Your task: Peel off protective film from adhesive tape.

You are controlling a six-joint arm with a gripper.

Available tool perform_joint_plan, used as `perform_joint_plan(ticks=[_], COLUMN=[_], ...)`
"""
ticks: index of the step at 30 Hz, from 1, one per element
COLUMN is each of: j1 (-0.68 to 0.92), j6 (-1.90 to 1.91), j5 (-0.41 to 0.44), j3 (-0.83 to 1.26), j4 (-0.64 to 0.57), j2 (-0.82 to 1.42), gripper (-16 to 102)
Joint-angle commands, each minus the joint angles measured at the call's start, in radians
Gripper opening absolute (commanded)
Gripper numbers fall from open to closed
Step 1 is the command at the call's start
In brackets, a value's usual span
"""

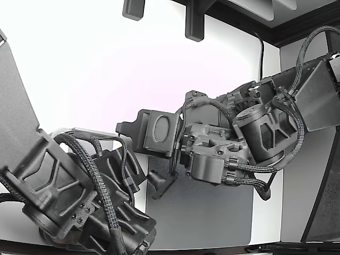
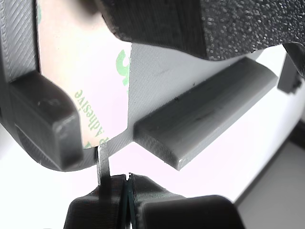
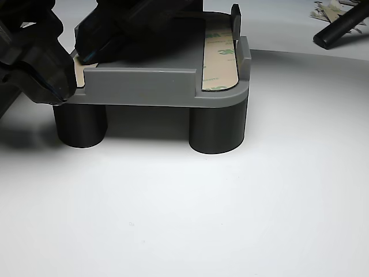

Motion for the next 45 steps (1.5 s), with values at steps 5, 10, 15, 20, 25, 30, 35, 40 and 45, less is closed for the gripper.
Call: perform_joint_plan(ticks=[5,10,15,20,25,30,35,40,45], j1=[-0.006,-0.006,-0.006,-0.005,-0.003,-0.003,-0.002,-0.002,-0.002], j6=[0.000,-0.006,-0.008,-0.003,0.002,0.003,0.003,0.005,0.008], j5=[0.005,0.012,0.012,0.011,0.011,0.012,0.015,0.015,0.015], j3=[-0.034,-0.034,-0.034,-0.037,-0.043,-0.043,-0.048,-0.054,-0.051], j4=[-0.002,0.000,-0.002,-0.003,0.002,0.005,0.009,0.014,0.018], j2=[0.017,0.017,0.017,0.015,0.009,0.008,0.002,-0.003,-0.003], gripper=[-11,-11,-11,-11,-11,-11,-11,-11,-11])
